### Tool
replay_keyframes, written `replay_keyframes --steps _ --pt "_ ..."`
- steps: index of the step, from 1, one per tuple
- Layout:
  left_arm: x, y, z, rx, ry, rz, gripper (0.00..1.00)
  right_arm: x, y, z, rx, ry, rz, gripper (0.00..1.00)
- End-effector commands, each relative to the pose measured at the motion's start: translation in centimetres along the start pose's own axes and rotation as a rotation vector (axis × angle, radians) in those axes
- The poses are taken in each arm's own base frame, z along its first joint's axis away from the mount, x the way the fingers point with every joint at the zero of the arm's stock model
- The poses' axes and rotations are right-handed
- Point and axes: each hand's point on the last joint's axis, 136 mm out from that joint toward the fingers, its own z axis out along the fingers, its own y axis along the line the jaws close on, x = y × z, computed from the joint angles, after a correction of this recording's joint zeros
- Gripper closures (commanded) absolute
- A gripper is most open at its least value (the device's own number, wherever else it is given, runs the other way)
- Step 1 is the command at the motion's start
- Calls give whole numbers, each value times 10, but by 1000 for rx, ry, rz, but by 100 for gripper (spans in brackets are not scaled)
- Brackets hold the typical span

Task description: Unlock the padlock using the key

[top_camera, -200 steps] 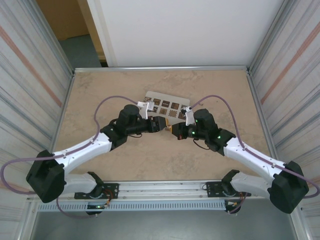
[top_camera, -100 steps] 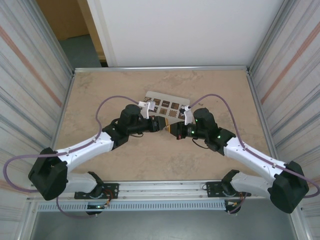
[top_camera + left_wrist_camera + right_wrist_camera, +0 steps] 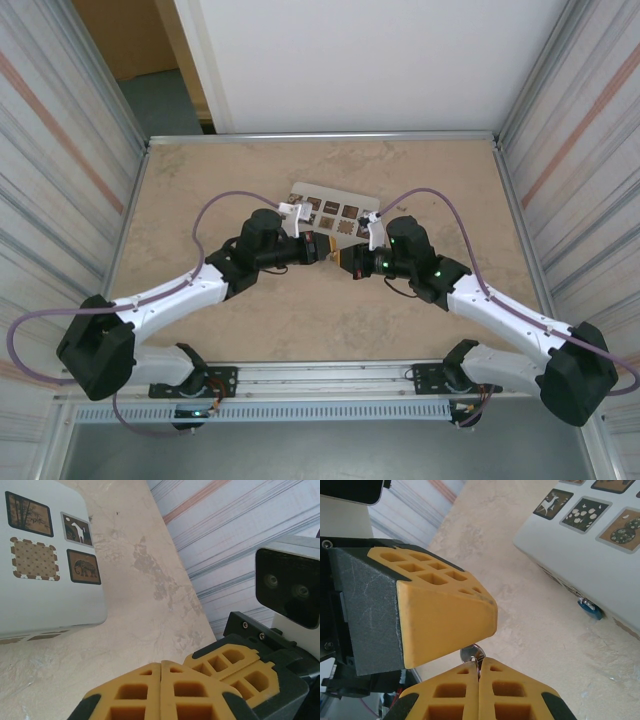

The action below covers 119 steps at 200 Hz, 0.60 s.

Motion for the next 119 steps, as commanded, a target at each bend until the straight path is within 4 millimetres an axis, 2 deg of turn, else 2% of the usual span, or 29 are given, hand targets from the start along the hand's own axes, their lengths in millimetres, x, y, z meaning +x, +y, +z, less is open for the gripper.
replay_keyframes --steps 1,23,48,86,119 --pt "-11 -15 -5 26 -32 34 100 -16 15 -6 -21 -34 -15 91" --pt "-15 -17 -12 12 -51 54 100 -22 15 -11 -31 -52 -14 82" --pt "-20 -18 -26 3 -82 79 100 -38 22 -21 -93 -96 -9 72" --pt "-32 -19 -55 26 -162 105 100 -70 51 -41 -263 -195 -27 57" --pt "-42 -30 -82 71 -254 157 100 -78 75 -43 -383 -199 -53 50"
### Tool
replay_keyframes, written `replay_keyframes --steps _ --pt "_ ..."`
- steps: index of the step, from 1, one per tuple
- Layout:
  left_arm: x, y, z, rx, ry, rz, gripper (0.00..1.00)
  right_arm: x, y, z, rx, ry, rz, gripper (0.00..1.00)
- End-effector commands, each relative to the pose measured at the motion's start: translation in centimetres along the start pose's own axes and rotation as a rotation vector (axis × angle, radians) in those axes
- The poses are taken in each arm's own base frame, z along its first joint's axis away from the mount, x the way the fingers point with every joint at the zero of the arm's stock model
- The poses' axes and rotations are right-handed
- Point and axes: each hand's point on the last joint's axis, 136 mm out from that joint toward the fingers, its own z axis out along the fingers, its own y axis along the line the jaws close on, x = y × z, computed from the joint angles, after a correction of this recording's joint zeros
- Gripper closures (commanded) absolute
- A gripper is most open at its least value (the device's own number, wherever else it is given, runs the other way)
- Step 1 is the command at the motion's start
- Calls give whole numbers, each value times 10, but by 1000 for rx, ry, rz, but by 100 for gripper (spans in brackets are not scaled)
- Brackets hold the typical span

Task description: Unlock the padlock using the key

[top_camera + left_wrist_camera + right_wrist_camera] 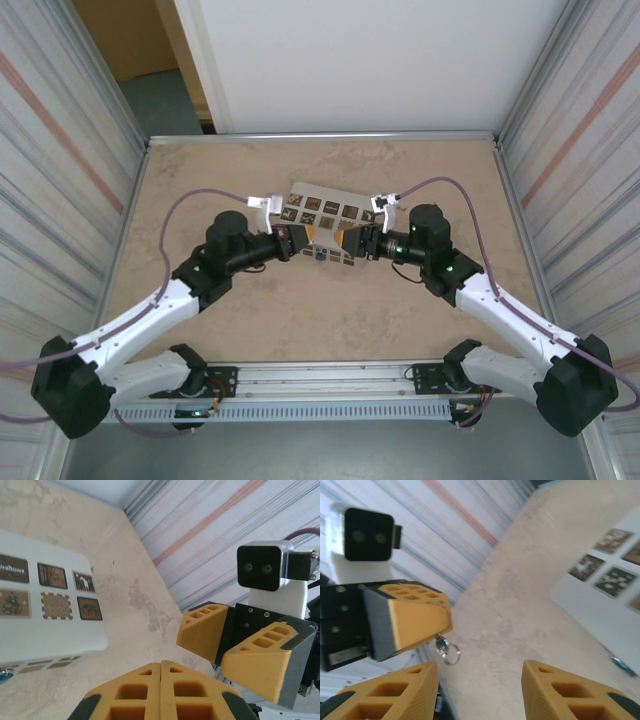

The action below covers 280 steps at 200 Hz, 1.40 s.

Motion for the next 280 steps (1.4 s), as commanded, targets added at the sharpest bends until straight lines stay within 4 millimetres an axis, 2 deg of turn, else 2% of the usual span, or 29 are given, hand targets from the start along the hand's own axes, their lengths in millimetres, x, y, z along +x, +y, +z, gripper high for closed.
replay_keyframes --steps 1,43,94,154,225,280 --pt "-10 -10 -16 40 -70 68 100 -24 47 -2 -183 -43 -52 50" --pt "-23 -27 -37 101 -170 139 100 -19 73 10 -299 -13 -91 41" --pt "-29 -44 -46 171 -214 178 100 -11 94 23 -376 21 -125 42" --pt "-33 -46 -48 184 -238 173 100 -3 95 35 -383 48 -108 46" --pt "-31 -47 -48 193 -231 168 100 -6 98 44 -387 60 -110 57" --pt "-32 -47 -49 191 -241 164 100 0 91 45 -371 63 -99 57"
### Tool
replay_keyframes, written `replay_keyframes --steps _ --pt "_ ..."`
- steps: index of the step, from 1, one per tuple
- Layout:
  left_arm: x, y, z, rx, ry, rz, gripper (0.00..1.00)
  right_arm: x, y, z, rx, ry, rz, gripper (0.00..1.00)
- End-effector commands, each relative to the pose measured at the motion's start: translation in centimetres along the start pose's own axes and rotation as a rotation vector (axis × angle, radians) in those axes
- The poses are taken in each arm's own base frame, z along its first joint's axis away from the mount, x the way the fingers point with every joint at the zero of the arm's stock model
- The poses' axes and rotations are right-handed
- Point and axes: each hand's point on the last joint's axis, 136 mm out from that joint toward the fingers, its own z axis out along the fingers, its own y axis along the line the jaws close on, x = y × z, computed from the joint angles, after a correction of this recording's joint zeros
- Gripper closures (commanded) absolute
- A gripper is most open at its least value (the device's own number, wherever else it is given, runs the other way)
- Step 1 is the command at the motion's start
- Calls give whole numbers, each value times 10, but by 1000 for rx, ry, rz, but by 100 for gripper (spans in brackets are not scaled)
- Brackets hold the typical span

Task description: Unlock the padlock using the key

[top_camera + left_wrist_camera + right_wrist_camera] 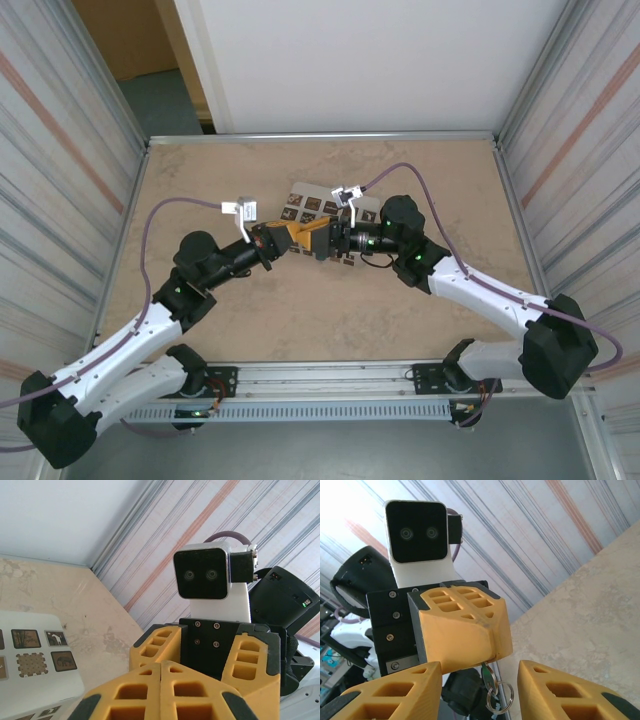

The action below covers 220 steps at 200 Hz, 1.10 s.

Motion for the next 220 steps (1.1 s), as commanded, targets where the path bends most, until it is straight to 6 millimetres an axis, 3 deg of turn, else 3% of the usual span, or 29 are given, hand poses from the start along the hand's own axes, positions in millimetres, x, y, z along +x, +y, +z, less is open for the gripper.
replay_keyframes --steps 1,132,220 --pt "-9 -6 -4 25 -40 18 100 -2 8 1 -26 -7 -10 57" --pt "-11 -8 -7 27 -47 14 100 6 0 1 -9 3 5 71" --pt "-7 -6 -5 33 -34 7 100 5 1 8 -25 15 6 74"
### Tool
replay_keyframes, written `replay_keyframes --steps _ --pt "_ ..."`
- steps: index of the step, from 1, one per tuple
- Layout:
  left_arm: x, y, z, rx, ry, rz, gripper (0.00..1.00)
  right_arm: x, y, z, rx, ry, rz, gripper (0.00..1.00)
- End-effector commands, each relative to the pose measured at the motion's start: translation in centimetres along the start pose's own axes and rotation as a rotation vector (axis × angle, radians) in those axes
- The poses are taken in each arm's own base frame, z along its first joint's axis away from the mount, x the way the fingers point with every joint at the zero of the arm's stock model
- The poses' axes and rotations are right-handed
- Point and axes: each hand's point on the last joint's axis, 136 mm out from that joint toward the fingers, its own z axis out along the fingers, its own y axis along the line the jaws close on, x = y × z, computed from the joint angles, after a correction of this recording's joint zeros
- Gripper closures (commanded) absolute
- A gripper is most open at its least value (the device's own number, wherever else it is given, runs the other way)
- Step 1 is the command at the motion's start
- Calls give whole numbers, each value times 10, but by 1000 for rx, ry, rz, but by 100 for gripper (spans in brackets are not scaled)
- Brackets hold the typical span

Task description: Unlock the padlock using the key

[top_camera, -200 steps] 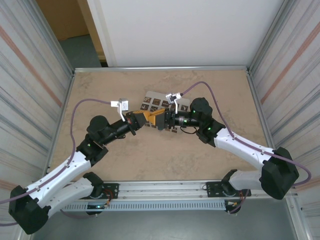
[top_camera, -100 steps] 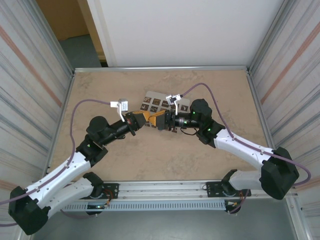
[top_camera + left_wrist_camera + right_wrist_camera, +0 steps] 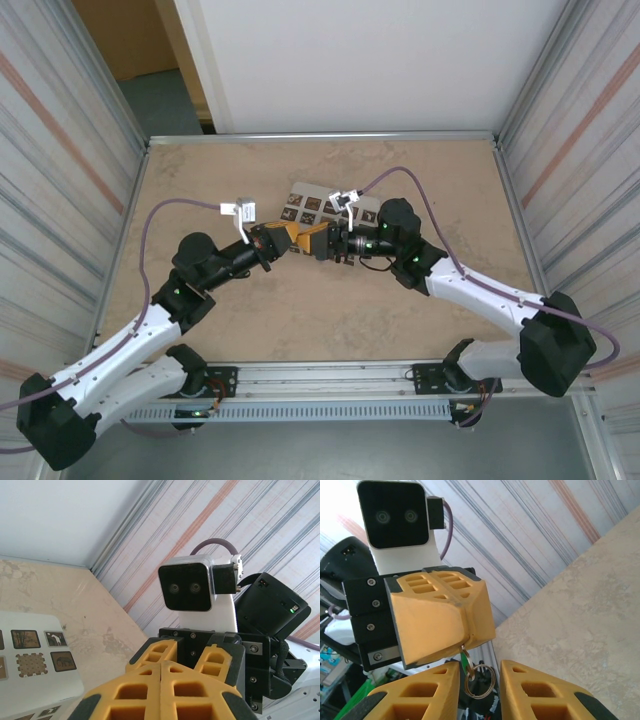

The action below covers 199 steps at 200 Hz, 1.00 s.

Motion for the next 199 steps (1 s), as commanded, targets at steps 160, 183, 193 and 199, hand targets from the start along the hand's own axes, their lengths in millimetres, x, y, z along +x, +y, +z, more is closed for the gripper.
replay_keyframes --steps 160,183,193,199 --pt "-8 -3 -13 -57 19 85 45 3 -27 -16 135 16 27 100" --pt "-3 11 -23 -151 40 101 37 8 -48 -31 225 28 44 100" --pt "0 20 -29 -201 49 104 35 12 -59 -38 265 34 52 100" --pt "3 25 -32 -228 58 106 33 13 -65 -42 284 37 57 100"
